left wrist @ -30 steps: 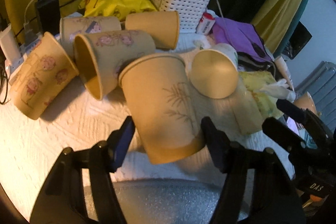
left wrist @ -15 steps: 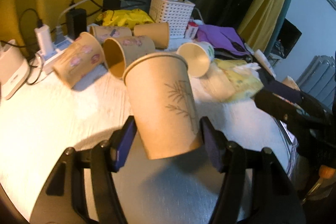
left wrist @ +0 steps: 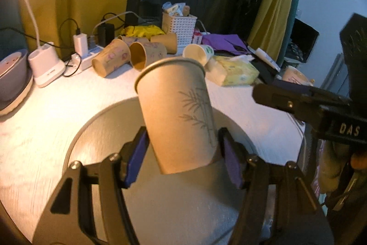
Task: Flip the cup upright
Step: 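Lift the cup with the left gripper while the right gripper approaches its body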
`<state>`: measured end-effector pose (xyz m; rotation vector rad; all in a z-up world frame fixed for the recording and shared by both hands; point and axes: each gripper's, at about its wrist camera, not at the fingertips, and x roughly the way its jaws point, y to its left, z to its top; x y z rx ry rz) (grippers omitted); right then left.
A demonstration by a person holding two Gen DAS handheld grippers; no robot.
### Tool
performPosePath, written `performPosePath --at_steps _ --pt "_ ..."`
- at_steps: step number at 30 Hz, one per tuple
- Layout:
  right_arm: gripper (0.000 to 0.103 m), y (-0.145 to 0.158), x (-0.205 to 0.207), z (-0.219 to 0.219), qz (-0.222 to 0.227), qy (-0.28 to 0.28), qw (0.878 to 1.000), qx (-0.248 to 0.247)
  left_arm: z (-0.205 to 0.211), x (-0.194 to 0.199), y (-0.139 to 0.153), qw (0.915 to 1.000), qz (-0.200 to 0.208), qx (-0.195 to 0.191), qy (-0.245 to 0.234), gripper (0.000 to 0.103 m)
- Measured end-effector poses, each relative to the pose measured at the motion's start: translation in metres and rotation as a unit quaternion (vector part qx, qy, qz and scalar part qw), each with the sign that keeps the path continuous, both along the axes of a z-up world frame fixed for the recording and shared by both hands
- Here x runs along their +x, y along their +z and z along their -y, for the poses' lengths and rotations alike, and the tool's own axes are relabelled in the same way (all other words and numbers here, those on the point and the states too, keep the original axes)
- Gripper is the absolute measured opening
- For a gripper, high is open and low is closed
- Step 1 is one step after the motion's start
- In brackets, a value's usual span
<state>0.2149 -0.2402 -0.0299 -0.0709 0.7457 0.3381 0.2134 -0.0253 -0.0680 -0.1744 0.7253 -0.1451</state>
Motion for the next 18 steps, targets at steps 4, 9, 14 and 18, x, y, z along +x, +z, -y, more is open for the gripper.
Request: performPosePath --at_steps 4,9,14,18 --pt "0.076 -0.003 -0.025 -0.009 -0.013 0.021 1.0 0.011 0.005 -0.036 -0.007 0.9999 0.011 0.008 0.004 0.063" --pt "0.076 -0.01 -0.053 -0.025 -0.034 0.054 0.997 0.034 0.007 -0.078 -0.017 0.9994 0.024 0.014 0.018 0.063" --pt "0.076 -0.018 -0.079 -0.041 -0.06 0.083 0.992 0.067 0.006 -0.107 -0.025 0.9987 0.042 0.016 0.024 0.063" --pt "0.076 -0.022 -0.095 -0.055 -0.071 0.104 0.989 0.079 0.003 -0.13 -0.03 0.9972 0.072 0.012 0.018 0.063"
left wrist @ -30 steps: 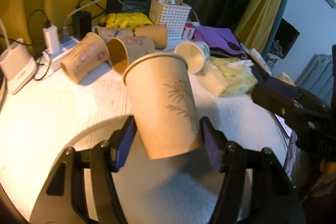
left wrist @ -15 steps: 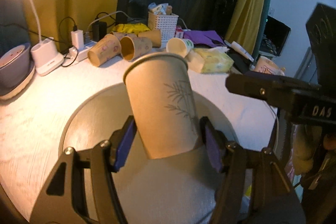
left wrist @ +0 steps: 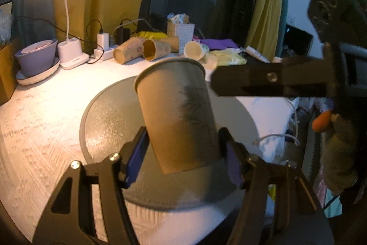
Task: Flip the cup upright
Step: 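Lift the cup with the left gripper while the right gripper approaches its body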
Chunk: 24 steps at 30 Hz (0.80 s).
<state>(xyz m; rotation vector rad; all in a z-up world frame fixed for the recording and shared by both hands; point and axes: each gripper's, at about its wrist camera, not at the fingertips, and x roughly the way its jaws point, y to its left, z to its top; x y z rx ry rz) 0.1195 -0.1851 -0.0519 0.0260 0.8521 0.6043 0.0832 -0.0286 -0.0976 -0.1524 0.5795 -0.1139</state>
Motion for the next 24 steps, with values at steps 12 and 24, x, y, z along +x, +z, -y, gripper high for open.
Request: performPosePath --at_steps 12,24 --pt "0.076 -0.008 -0.024 -0.02 -0.039 0.027 0.998 0.033 0.002 -0.04 0.002 0.9976 0.059 0.012 -0.035 0.063" --pt "0.076 -0.01 -0.019 -0.019 -0.079 0.045 0.994 0.055 0.007 -0.047 0.007 0.9936 0.092 0.012 -0.065 0.063"
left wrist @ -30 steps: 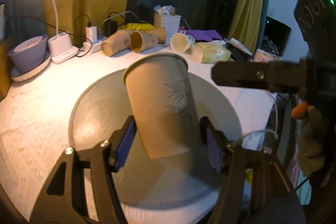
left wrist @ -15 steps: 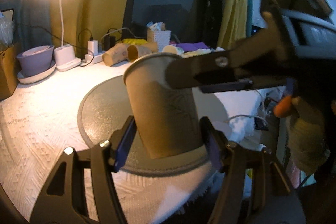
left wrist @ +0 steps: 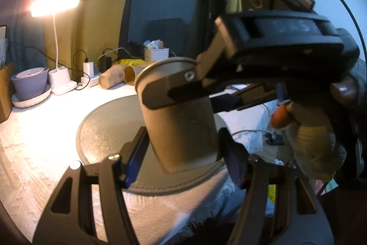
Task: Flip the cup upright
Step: 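Lift the cup with the left gripper while the right gripper approaches its body, then grasp the cup upright with the right gripper while the left gripper releases it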
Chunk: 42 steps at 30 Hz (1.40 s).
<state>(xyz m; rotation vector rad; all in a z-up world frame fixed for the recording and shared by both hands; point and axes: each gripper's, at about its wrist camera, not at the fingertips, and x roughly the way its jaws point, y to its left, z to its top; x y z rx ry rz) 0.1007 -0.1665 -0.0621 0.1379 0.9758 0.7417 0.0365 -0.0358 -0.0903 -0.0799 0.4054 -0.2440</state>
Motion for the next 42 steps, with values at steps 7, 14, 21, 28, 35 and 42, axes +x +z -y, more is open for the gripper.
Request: performPosePath --at_steps 7,14,21,28,35,42 --pt "0.072 -0.003 0.004 0.001 -0.011 0.004 1.0 -0.001 0.001 -0.001 0.0 1.0 0.004 0.007 -0.006 0.063" --pt "0.068 -0.012 0.012 0.007 -0.026 0.007 1.0 0.003 -0.003 0.006 -0.005 0.9999 -0.012 0.005 -0.004 0.064" --pt "0.068 -0.019 0.023 0.003 -0.022 0.0 1.0 -0.017 -0.019 0.024 -0.013 0.9982 -0.053 -0.026 0.002 0.08" --pt "0.068 -0.013 0.044 0.004 0.019 -0.029 0.998 -0.043 -0.033 0.044 -0.022 0.9951 -0.093 -0.031 0.017 0.081" --pt "0.068 -0.012 0.071 0.002 0.058 -0.048 0.995 -0.071 -0.058 0.065 -0.031 0.9865 -0.15 -0.048 0.043 0.081" --pt "0.068 -0.021 0.094 -0.011 0.11 -0.06 0.983 -0.134 -0.09 0.081 -0.024 0.9765 -0.181 -0.087 0.079 0.081"
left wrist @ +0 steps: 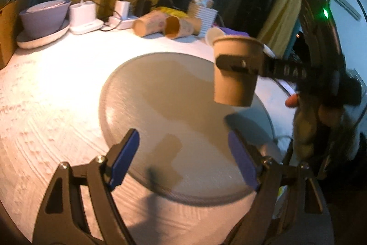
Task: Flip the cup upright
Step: 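Grasp the cup upright with the right gripper while the left gripper releases it, then lower the upright cup onto the grey mat with the right gripper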
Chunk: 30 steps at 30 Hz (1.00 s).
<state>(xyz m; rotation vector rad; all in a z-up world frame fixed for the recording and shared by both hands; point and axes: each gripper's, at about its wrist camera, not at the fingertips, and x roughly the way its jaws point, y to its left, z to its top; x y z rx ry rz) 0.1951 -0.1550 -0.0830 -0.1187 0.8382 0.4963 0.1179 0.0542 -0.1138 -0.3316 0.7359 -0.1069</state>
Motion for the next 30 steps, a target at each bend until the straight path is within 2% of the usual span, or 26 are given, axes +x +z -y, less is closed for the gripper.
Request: performPosePath --at_steps 11,18,30 --pt "0.068 -0.011 0.029 -0.014 0.071 -0.009 0.996 -0.06 -0.026 0.029 0.006 0.9981 -0.015 0.012 0.058 0.081" --pt "0.068 -0.019 0.035 -0.019 0.107 -0.009 0.989 -0.099 -0.028 0.036 0.004 0.9971 -0.021 0.022 0.07 0.081" --pt "0.068 -0.028 0.021 -0.016 0.107 -0.009 0.987 -0.119 -0.027 0.032 0.0 0.9952 -0.03 0.035 0.087 0.081"
